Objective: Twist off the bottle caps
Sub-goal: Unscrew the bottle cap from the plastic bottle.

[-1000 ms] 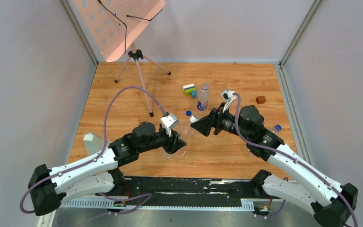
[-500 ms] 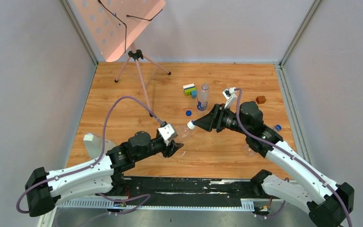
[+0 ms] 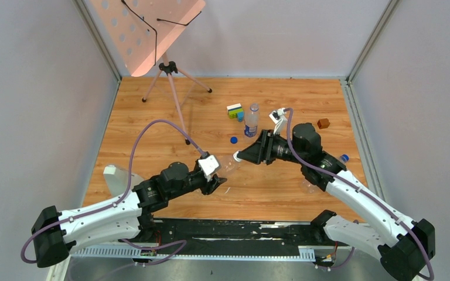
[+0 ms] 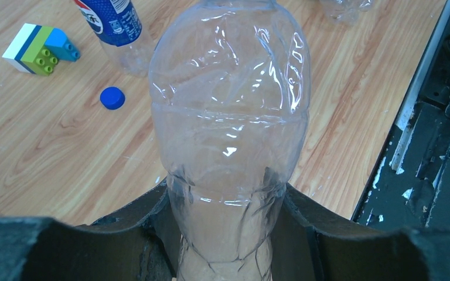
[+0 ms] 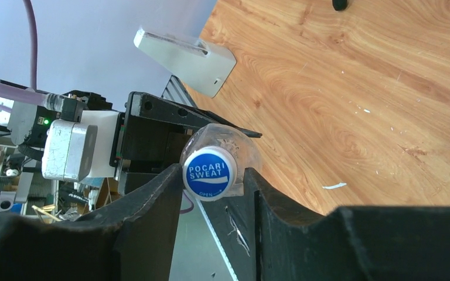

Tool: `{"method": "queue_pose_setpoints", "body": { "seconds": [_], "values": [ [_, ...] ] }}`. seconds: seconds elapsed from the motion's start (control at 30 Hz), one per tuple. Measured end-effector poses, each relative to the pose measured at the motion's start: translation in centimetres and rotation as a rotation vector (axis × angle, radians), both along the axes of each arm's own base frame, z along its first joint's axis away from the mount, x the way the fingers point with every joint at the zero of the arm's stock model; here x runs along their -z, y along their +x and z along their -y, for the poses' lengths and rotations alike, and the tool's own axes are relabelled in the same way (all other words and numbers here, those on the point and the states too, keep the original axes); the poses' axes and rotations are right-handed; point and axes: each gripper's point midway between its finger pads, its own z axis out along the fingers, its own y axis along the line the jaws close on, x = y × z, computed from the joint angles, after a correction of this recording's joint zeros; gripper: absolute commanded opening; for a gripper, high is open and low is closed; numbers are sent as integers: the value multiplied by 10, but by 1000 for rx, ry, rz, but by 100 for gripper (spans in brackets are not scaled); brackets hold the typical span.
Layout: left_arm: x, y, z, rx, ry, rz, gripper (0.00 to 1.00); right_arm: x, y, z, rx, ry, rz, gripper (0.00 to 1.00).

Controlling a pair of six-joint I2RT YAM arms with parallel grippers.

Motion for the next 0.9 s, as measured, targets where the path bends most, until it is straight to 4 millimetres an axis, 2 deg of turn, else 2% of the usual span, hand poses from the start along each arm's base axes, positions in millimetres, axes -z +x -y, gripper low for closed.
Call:
{"method": "queue_pose_setpoints", "body": {
  "seconds": [0.17, 0.23, 0.3, 0.33, 0.4, 0.47, 0.57, 0.73, 0.87, 0.9],
  "values": [
    [5, -1, 0, 11, 19, -5, 5, 3, 0, -4, -26, -8, -11, 24],
    [6, -2, 0, 11, 23, -8, 11, 4, -1, -4, -36, -11, -11, 19],
    [6, -2, -1, 12, 25, -9, 28, 5, -2, -5, -47, -13, -6, 12],
    [7, -2, -1, 12, 26, -10, 44, 5, -3, -5, -51, -14, -4, 10],
    [7, -2, -1, 12, 25, -11, 60, 5, -4, -5, -59, -15, 2, 6],
    [7, -3, 0, 11, 23, -17, 68, 5, -4, -5, -68, -18, 11, 5],
    [8, -3, 0, 1, 32, -43, 74, 5, -5, -5, -81, -21, 27, 5],
    [-2, 2, 8, -26, 27, -76, 72, 7, -6, -5, -90, -32, 43, 5],
    [2, 4, 12, -32, 50, -106, 54, 8, -4, -4, -79, -41, 48, 5],
    [4, 4, 13, -34, 55, -114, 45, 10, -3, -4, -76, -46, 44, 5]
  ]
}}
